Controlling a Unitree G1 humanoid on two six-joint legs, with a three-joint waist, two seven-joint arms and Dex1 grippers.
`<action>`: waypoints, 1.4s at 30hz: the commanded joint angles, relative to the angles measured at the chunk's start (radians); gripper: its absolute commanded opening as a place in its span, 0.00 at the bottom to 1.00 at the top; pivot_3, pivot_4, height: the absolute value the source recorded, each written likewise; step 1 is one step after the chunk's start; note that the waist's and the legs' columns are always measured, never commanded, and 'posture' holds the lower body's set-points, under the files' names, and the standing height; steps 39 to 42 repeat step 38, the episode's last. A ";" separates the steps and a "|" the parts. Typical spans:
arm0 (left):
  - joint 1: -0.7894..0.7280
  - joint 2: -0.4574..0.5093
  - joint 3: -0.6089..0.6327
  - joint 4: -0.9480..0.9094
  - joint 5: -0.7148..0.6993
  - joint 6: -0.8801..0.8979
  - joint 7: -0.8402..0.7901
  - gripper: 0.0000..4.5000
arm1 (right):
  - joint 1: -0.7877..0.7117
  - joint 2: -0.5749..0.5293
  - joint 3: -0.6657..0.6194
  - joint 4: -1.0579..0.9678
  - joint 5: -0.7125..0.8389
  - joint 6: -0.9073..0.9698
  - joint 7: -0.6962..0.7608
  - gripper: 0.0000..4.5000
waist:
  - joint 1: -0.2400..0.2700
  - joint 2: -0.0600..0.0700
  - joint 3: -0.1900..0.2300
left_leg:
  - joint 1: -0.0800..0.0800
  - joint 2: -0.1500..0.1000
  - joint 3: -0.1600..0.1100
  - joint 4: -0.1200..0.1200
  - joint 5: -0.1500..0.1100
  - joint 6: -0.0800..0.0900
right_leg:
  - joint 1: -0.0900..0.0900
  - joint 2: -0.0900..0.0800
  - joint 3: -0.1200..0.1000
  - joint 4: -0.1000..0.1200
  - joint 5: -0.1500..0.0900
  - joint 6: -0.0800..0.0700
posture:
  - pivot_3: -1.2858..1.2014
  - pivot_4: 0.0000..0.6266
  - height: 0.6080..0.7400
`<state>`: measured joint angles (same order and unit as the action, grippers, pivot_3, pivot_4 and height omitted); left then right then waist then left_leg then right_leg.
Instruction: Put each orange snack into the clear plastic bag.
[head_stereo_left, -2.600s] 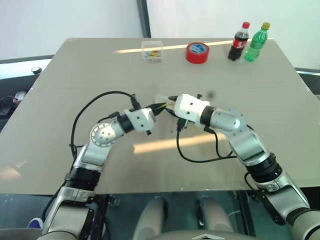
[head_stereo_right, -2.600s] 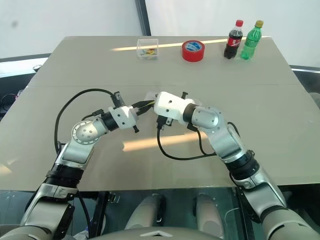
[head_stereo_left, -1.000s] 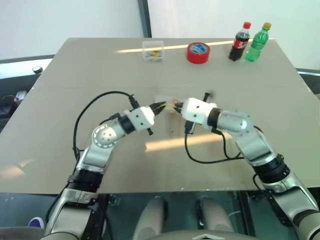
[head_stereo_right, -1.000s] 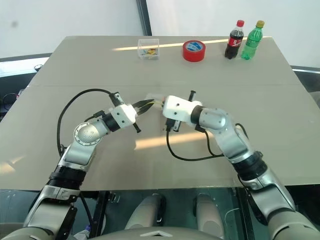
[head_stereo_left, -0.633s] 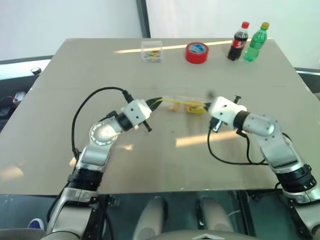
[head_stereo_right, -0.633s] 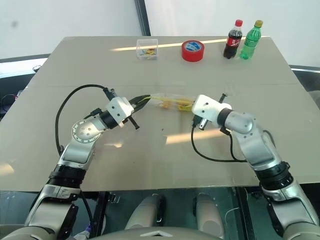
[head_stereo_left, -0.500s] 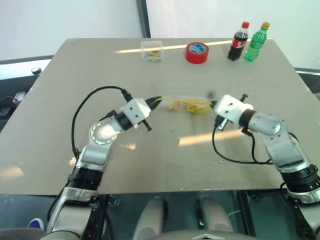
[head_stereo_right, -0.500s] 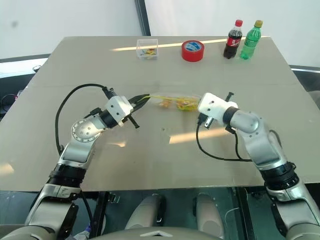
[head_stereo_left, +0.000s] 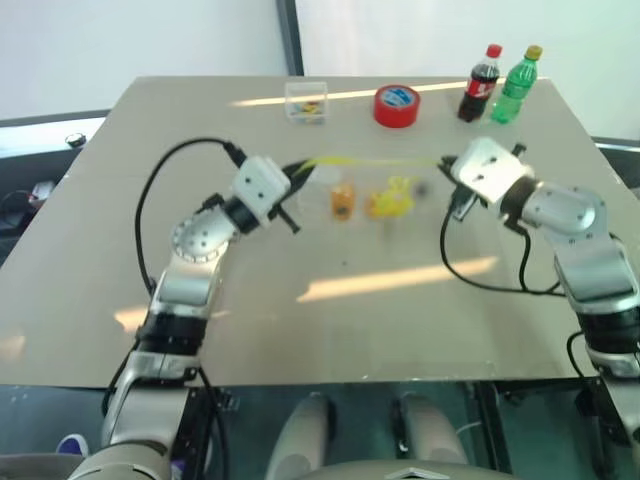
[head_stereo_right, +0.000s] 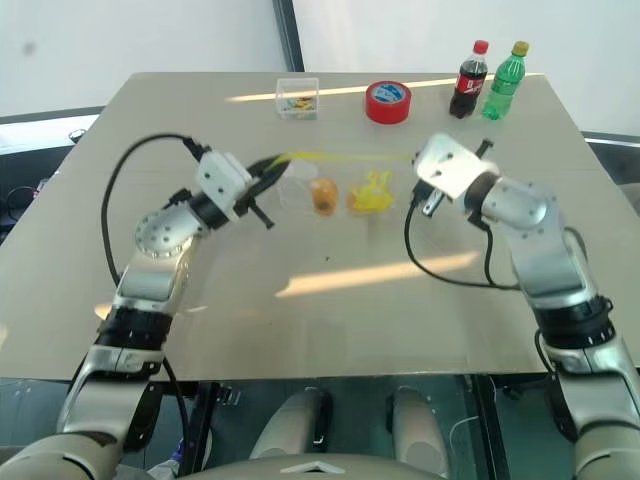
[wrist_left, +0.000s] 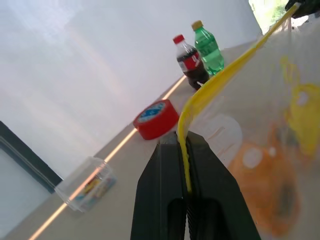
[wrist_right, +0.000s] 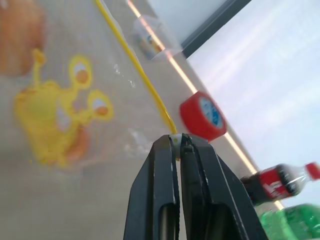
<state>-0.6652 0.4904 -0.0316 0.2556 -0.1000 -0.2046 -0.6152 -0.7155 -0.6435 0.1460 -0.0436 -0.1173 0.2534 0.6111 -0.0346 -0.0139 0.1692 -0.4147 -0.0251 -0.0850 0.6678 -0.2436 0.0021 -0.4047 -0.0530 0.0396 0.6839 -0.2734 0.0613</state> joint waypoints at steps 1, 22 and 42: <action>-0.066 0.002 0.045 0.084 0.011 -0.025 0.041 0.00 | -0.070 -0.023 -0.050 0.110 -0.046 -0.073 -0.068 0.02 | -0.001 0.000 0.000 | -0.001 0.000 0.000 0.000 0.000 0.000 | -0.001 0.000 0.000 -0.001 0.000 0.000 | 0.52 0.24 1.00; 0.378 0.161 -0.008 -0.351 -0.148 0.215 -0.303 0.67 | 0.537 -0.082 -0.152 -0.410 0.188 0.146 0.125 0.68 | 0.000 0.000 0.000 | 0.002 0.003 0.000 0.000 -0.001 0.001 | 0.001 0.000 0.001 0.001 0.000 0.000 | 0.52 0.24 1.00; 0.594 0.419 0.341 -0.466 -0.533 0.677 -0.478 1.00 | 0.916 -0.138 -0.647 -0.574 0.532 0.236 0.241 1.00 | 0.004 0.001 0.001 | 0.014 0.006 0.000 -0.003 -0.002 0.003 | 0.017 -0.001 0.000 -0.006 -0.001 0.000 | 0.52 0.24 1.00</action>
